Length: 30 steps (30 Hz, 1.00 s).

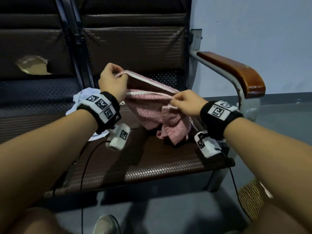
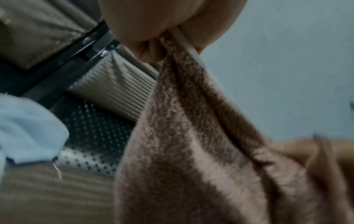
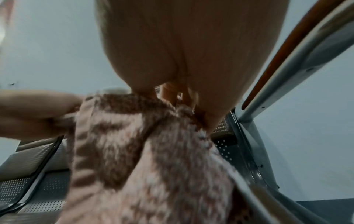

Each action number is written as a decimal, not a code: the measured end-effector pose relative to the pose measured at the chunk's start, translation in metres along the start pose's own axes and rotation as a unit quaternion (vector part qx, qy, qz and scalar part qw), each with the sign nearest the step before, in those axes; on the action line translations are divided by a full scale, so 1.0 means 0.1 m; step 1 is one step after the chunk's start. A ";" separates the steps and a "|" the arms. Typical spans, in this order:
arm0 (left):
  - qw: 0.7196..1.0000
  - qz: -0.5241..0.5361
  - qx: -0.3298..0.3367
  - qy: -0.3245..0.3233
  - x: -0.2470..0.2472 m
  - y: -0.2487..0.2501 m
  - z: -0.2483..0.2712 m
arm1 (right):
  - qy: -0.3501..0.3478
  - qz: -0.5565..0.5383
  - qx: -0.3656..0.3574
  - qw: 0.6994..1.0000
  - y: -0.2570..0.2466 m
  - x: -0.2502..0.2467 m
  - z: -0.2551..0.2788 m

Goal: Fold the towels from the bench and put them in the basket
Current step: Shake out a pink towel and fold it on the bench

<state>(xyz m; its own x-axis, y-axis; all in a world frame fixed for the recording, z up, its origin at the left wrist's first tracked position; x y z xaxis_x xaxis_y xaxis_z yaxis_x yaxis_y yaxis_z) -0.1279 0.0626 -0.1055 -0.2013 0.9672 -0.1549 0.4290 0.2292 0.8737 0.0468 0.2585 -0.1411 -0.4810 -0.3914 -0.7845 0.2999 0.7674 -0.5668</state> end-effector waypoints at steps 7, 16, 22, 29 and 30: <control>0.990 0.062 -0.102 -0.077 0.08 -0.16 0.06 | -0.033 0.041 -0.089 0.995 -0.17 0.15 0.08; 0.916 0.242 -0.301 -0.110 0.21 0.07 0.31 | 0.033 -0.019 -0.116 0.993 -0.62 0.25 0.14; 0.933 0.230 -0.264 -0.077 0.14 0.03 0.21 | -0.118 0.057 -0.063 0.989 -0.39 0.57 0.28; 0.983 0.057 -0.173 -0.027 -0.09 -0.34 -0.08 | -0.041 0.180 -0.068 0.981 -0.21 0.31 0.12; 0.983 0.052 -0.174 -0.023 -0.13 -0.36 -0.09 | 0.033 0.170 -0.051 0.984 -0.17 0.14 0.03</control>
<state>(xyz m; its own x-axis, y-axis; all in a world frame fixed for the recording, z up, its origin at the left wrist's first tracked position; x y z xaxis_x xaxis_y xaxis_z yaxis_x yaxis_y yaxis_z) -0.1484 0.0411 -0.1312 -0.1283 0.9893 -0.0693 0.1173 0.0845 0.9895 0.0378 0.2383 -0.1432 -0.4202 -0.0727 -0.9045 0.3693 0.8968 -0.2436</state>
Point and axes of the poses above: each hand's wrist, its own z-axis away from the middle knuckle, its own x-axis out of the palm, y = z × x, the point moved 7 cm from there along -z, towards the middle knuckle, and after that the axes turned 15 degrees about y, right-handed, at the moved point
